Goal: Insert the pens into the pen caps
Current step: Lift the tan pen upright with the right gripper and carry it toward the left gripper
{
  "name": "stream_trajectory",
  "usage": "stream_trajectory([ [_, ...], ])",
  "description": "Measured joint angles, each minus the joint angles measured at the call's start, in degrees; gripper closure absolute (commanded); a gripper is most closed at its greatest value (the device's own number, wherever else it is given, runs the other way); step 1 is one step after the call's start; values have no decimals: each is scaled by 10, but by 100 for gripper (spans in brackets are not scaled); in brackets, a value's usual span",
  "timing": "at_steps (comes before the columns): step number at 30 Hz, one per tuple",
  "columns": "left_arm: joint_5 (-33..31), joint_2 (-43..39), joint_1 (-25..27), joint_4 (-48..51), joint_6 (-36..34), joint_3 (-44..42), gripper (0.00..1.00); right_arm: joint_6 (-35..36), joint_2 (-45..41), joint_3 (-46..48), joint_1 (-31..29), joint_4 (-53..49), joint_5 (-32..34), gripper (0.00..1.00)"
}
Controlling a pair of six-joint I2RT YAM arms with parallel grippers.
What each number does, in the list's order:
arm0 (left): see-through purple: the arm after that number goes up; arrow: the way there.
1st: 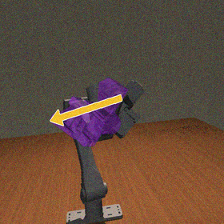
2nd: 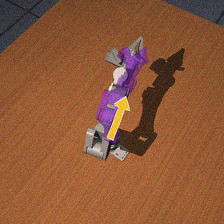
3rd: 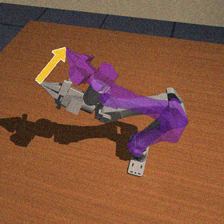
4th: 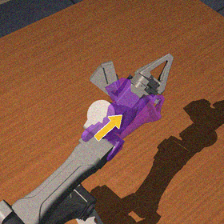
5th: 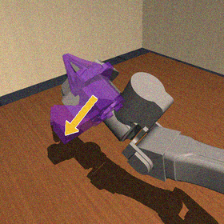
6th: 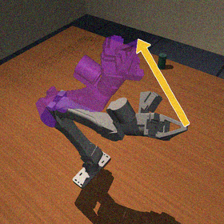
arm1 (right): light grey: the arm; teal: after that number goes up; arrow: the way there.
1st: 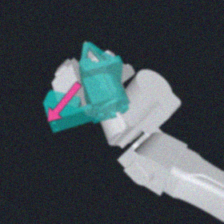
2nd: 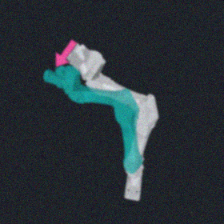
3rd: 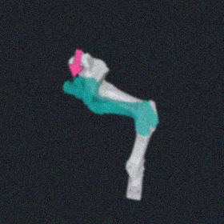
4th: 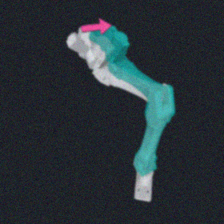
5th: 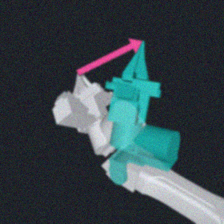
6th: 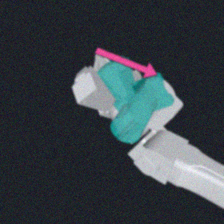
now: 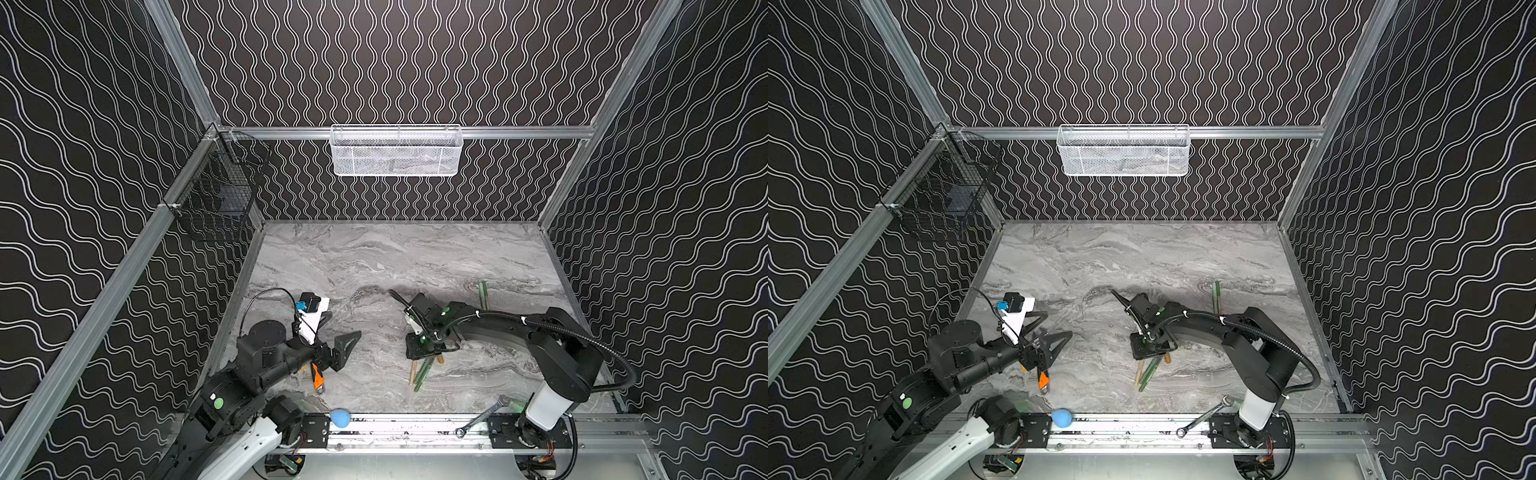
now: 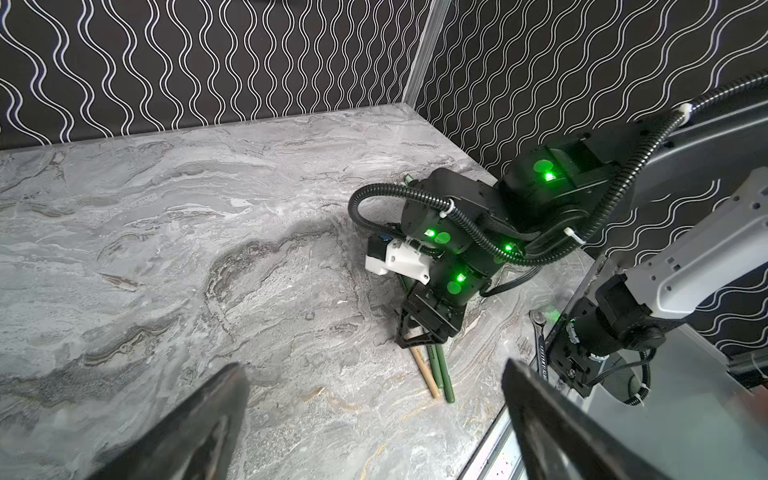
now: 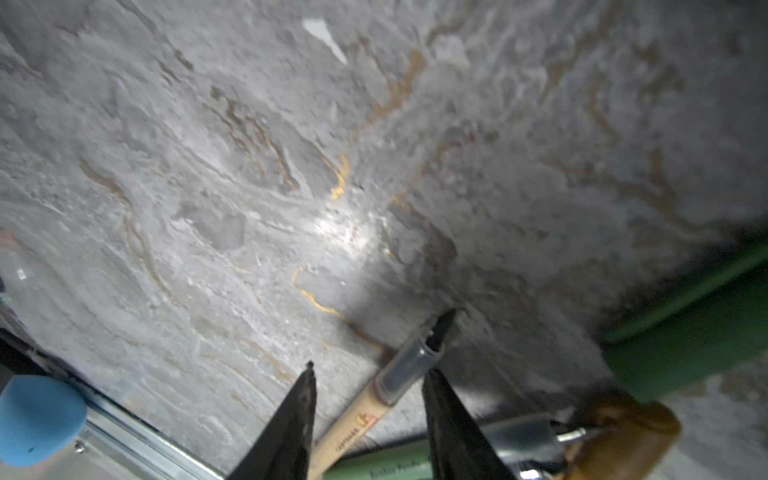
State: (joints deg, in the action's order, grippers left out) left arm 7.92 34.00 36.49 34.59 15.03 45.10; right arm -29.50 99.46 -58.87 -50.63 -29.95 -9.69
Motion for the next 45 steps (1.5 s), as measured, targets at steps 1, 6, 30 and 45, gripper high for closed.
stream_trajectory([
  [1,0,0,0,0,0,0,1,0,4,-4,-1,0,2,62],
  [6,0,-1,0,0,0,0,1,0,31,-25,-7,-15,18,71],
  [30,9,33,0,-1,6,1,1,-31,63,-53,-6,102,-31,89],
  [45,118,104,0,-163,95,-92,2,30,-157,67,58,351,-149,88],
])
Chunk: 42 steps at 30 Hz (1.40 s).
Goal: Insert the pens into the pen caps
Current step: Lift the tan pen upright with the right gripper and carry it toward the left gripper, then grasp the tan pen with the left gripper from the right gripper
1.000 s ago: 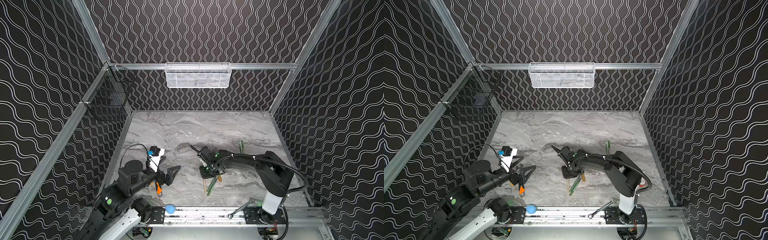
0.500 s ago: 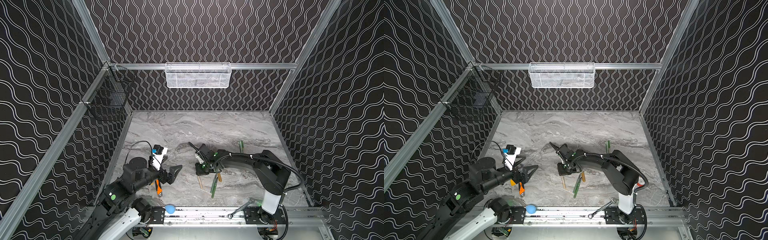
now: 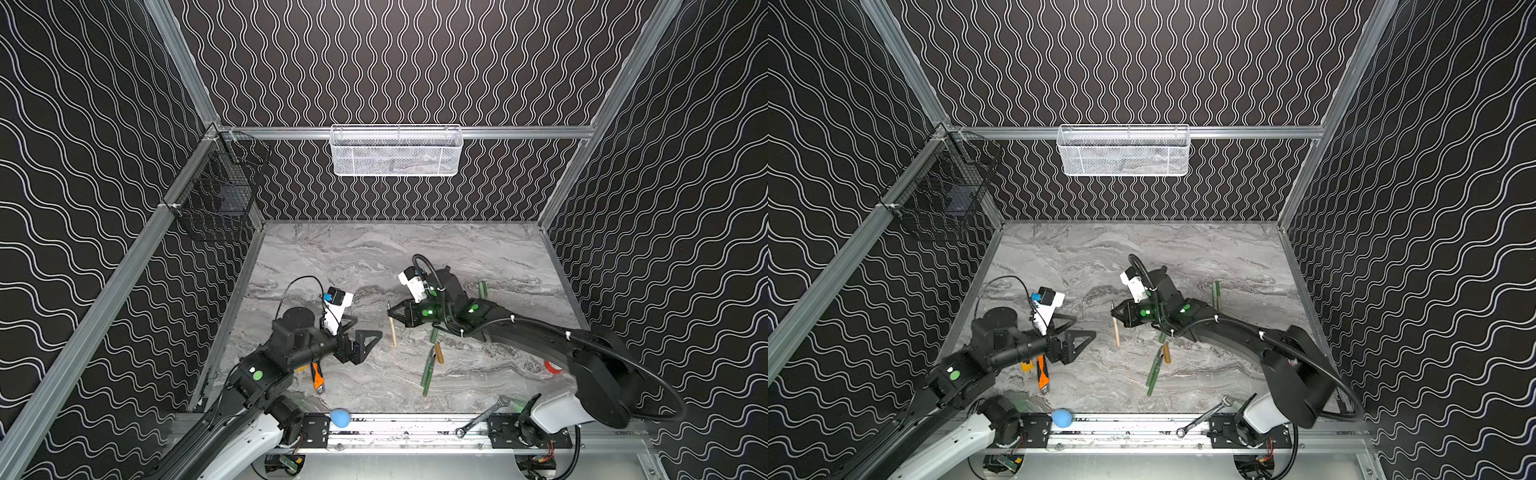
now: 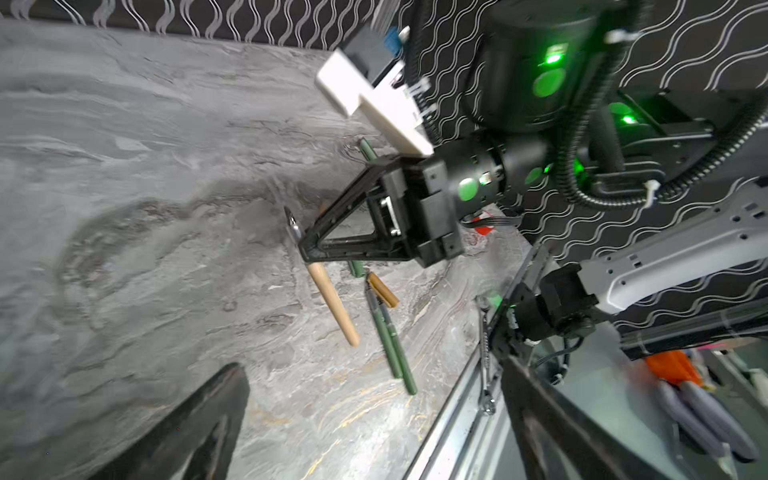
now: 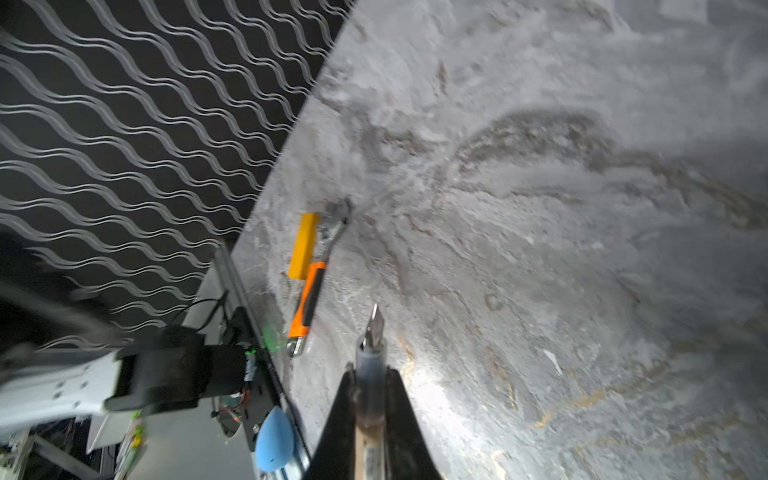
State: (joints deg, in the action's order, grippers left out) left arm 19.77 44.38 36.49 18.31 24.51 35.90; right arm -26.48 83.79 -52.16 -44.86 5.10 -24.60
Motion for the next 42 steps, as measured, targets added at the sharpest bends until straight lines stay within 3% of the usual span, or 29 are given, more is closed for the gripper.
stream_trajectory([
  [13,120,65,3,-231,40,-69,22,-6,-131,89,3,194,-126,87],
  [21,180,95,17,-324,57,-79,58,-41,-151,121,0,301,-179,87],
  [29,203,88,27,-342,57,-79,88,-44,-154,130,-1,329,-175,85],
  [33,193,72,27,-320,51,-74,100,-41,-157,130,-2,324,-158,72],
  [38,160,66,27,-253,35,-47,100,-25,-165,117,1,259,-95,34],
  [42,107,63,27,-168,17,-12,100,-20,-161,89,13,158,1,24],
])
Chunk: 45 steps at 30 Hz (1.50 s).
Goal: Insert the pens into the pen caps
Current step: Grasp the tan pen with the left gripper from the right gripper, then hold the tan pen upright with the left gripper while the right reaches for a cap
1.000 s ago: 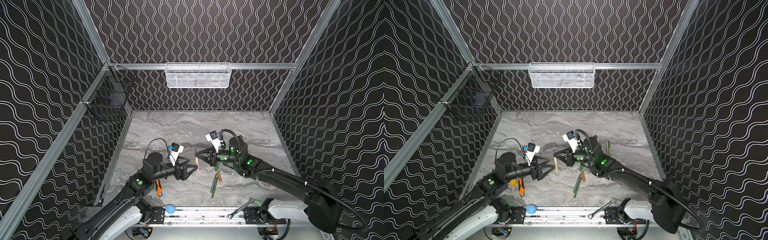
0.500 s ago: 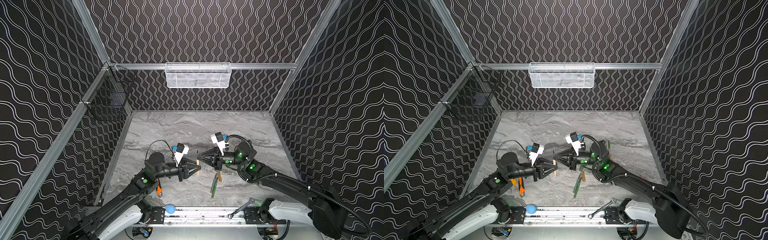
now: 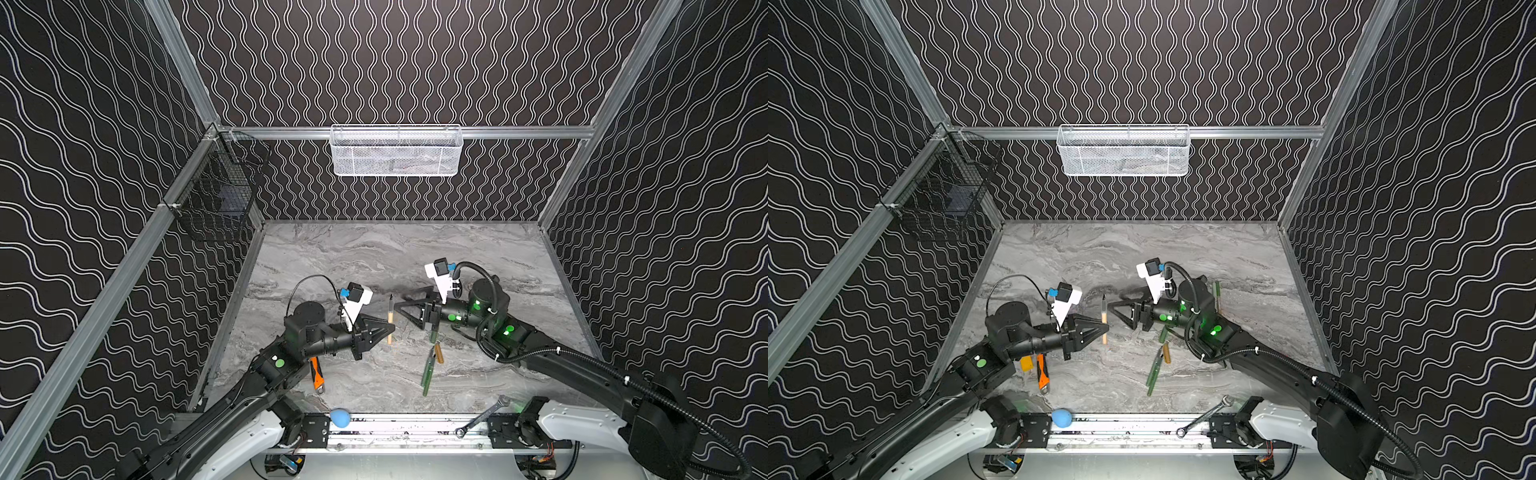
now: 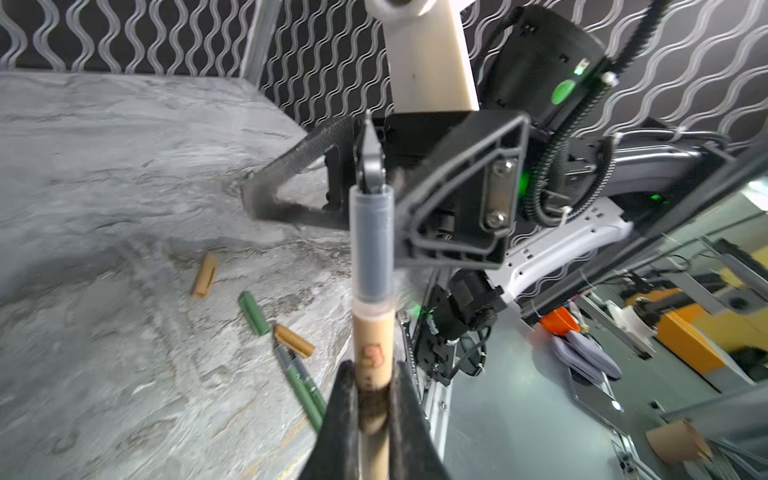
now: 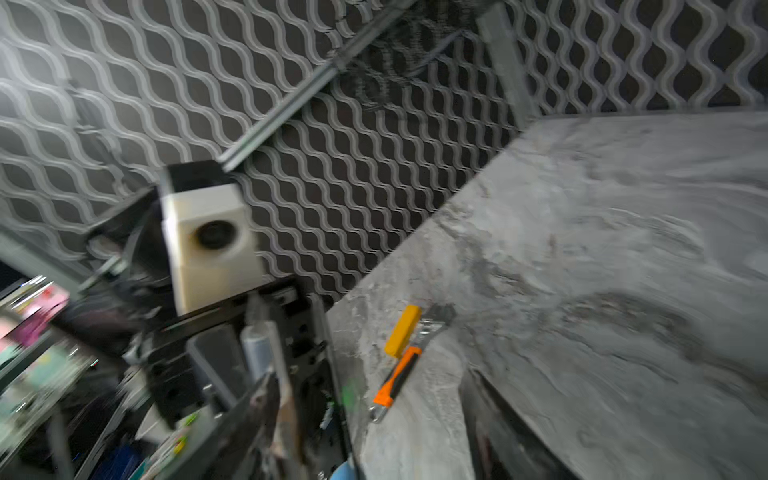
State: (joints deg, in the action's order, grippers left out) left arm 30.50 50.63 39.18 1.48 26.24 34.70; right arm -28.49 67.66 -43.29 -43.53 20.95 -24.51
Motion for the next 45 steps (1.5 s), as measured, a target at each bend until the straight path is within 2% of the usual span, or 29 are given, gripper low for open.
stream_trajectory([
  [5,-80,-11,0,113,-25,40,100,-20,53,-53,44,-151,126,20],
  [11,-132,-43,0,206,-43,65,100,-49,145,-82,104,-283,178,14],
  [14,-144,-56,-1,243,-57,78,100,-52,189,-101,111,-328,182,10],
  [18,-159,-69,-1,285,-72,94,100,-53,250,-136,118,-366,193,9],
  [29,-152,-105,-1,318,-86,92,100,-44,355,-214,122,-399,179,19],
  [40,-152,-118,-1,318,-98,91,100,-34,392,-248,108,-405,158,23],
  [45,-152,-115,-1,318,-101,91,100,-24,413,-274,94,-418,158,30],
])
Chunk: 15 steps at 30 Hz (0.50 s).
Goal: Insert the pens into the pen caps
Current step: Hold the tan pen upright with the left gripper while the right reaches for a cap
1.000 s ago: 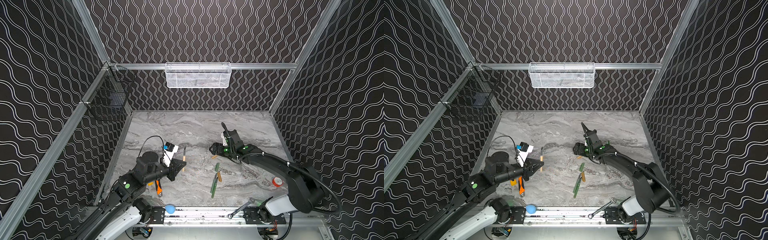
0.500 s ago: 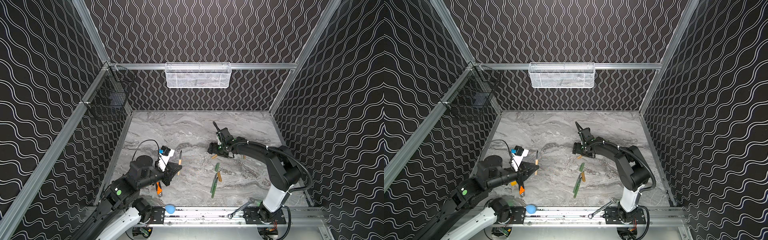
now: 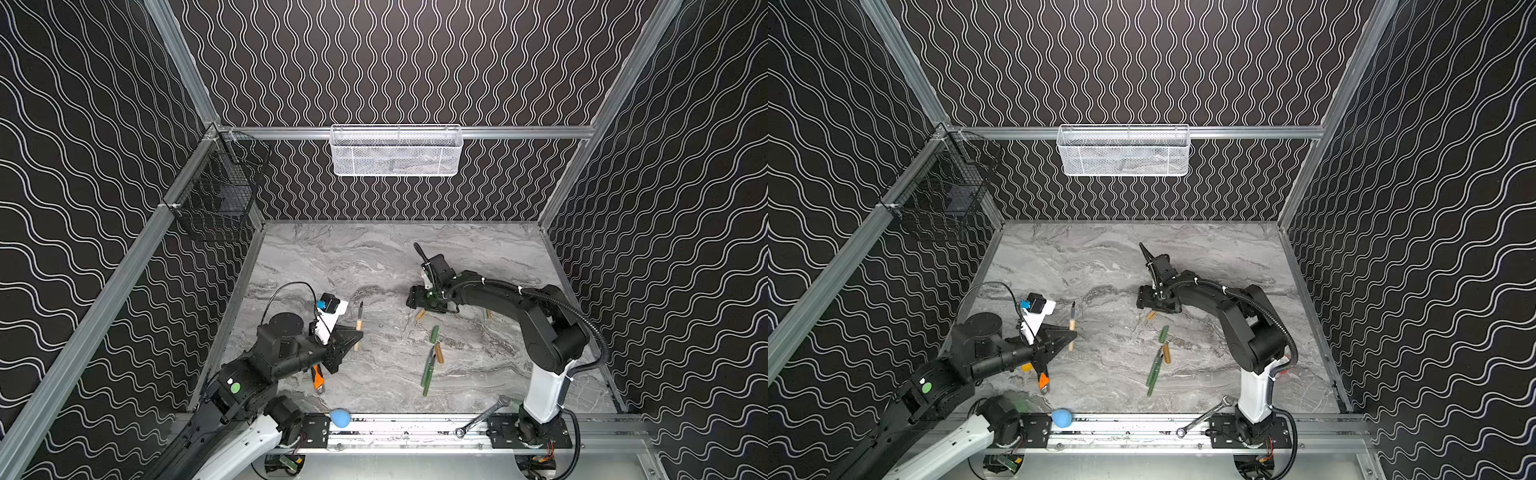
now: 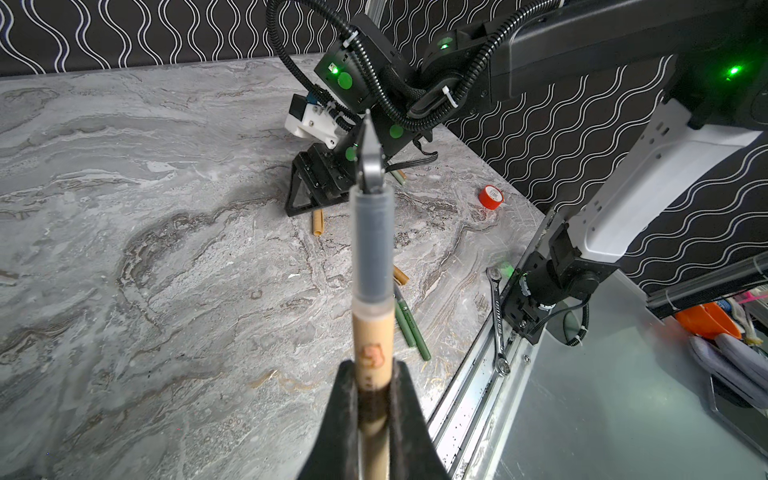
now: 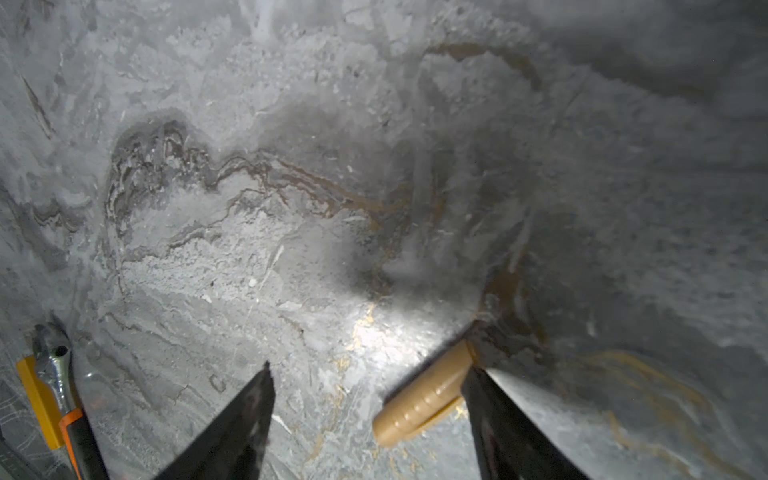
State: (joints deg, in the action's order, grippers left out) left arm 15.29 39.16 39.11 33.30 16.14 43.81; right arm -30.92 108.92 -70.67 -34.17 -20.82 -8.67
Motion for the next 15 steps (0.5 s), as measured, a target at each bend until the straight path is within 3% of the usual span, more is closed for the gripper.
stream_trajectory([
  [10,-1,-4,0,0,0,0,100,25,47,-47,-28,-41,41,55],
  [15,0,-2,-2,-1,0,0,100,40,71,-88,-47,-82,76,53],
])
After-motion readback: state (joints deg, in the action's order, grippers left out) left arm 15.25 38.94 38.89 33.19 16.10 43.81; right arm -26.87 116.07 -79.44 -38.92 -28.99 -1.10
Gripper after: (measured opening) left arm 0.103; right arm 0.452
